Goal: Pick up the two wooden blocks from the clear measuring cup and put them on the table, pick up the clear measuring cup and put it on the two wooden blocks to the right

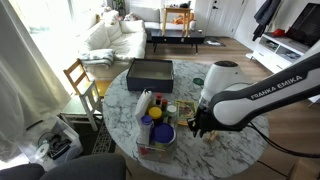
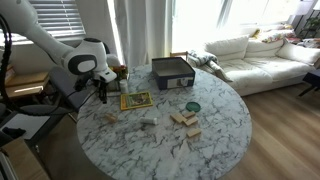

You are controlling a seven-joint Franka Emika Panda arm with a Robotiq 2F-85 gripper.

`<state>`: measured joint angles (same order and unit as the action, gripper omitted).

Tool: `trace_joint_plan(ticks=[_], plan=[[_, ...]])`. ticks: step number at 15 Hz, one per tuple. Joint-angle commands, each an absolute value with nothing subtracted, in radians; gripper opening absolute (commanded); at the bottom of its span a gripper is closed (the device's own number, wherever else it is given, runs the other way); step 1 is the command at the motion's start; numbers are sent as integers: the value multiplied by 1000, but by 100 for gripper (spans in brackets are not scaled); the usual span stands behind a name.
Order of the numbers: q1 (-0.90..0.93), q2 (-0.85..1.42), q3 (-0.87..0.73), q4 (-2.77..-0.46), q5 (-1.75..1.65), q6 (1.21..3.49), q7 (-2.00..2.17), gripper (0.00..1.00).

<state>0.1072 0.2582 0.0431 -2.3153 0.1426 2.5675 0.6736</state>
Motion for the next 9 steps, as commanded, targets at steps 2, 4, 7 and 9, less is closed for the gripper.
trace_joint_plan(ticks=[2, 4, 7, 9], plan=[[112, 276, 49, -2328, 177, 2605, 621, 54], [112, 282, 54, -2327, 193, 2612, 614, 67], [119, 293, 55, -2326, 195, 2642, 612, 55], [130, 301, 47, -2326, 180, 2660, 628, 43]])
